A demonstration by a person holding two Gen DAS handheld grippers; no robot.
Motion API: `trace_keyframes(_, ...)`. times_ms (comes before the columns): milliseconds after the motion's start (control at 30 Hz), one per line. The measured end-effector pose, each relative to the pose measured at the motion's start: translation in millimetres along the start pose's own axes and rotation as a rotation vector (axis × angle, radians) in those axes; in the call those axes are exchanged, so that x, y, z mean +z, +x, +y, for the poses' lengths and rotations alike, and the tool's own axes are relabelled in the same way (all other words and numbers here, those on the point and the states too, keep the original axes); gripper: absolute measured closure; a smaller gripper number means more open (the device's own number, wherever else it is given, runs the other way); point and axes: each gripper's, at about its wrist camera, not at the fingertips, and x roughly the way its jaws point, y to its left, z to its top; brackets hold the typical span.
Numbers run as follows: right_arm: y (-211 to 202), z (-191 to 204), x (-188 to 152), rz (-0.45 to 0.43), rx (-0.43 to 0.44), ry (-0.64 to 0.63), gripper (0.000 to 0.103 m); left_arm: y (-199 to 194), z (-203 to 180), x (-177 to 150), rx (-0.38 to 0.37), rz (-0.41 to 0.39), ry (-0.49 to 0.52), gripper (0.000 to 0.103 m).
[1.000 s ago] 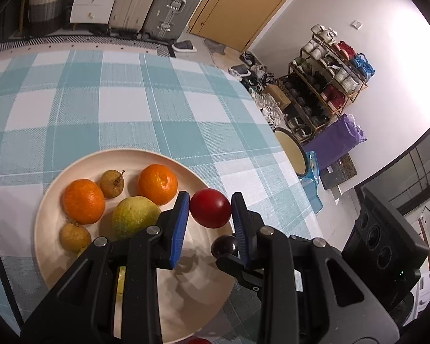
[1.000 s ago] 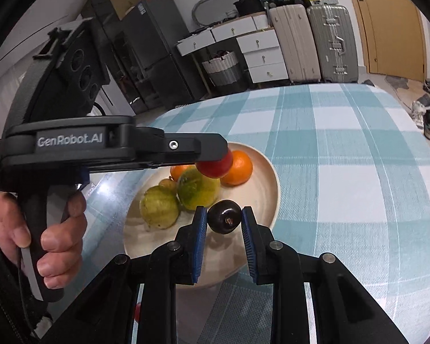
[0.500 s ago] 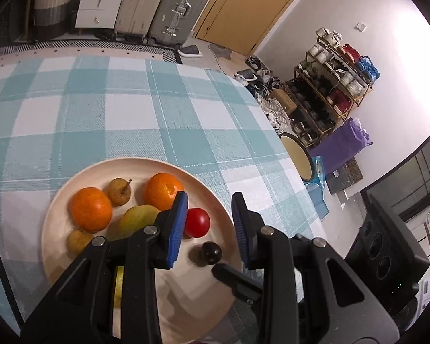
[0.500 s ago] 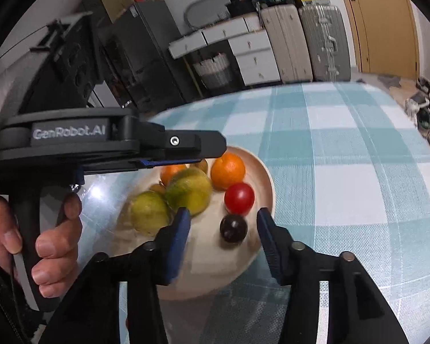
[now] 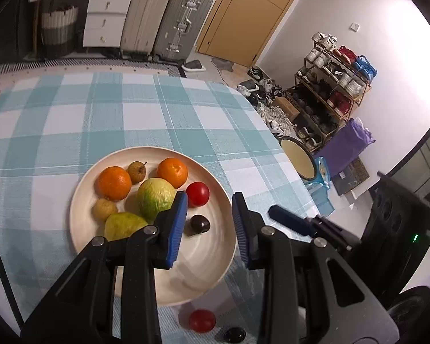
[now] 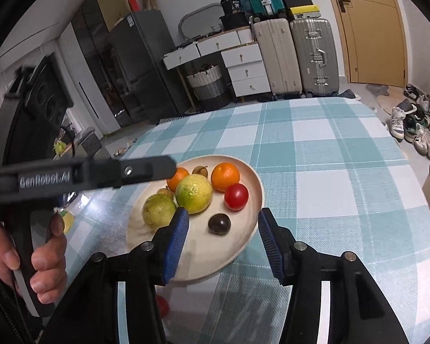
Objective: Organize fruits
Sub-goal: 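Open both tools to release the tomato and plum onto the plate, then move both tools back toward the last tomato and dark plum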
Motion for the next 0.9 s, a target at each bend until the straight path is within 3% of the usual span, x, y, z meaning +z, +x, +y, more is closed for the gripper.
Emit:
trace_keyframes(200,-29.2,0.2,2.3,-0.059,-0.014,0.017,0.04,-35.5,-18.1,-18.4,0.048,-0.062,0.053,0.064)
trace_keyframes(367,-54.3,-0.8,2.3,-0.105,0.002,0.048,0.032,-61.9,-26.8,-36.2,0.073,-0.1,0.072,0.043)
trace_keyframes(500,-71.1,3.1,-2.5,-0.13,0.003,0.051,0.026,-77.0,-31.7,-46.9,0.084,-0.114,0.069,0.036)
trace_keyframes(600,-79.6,7.5,-5.4,-0.145,0.007,0.046,0.02,-87.3,-37.0,-53.1,0.107,-0.139,0.079,0.024)
trace_keyframes(900,-107.6,20.1,-13.1,-0.189,0.009,0.029,0.009,-112.8,-45.1,-66.9,0.142,-0.198,0.085,0.015)
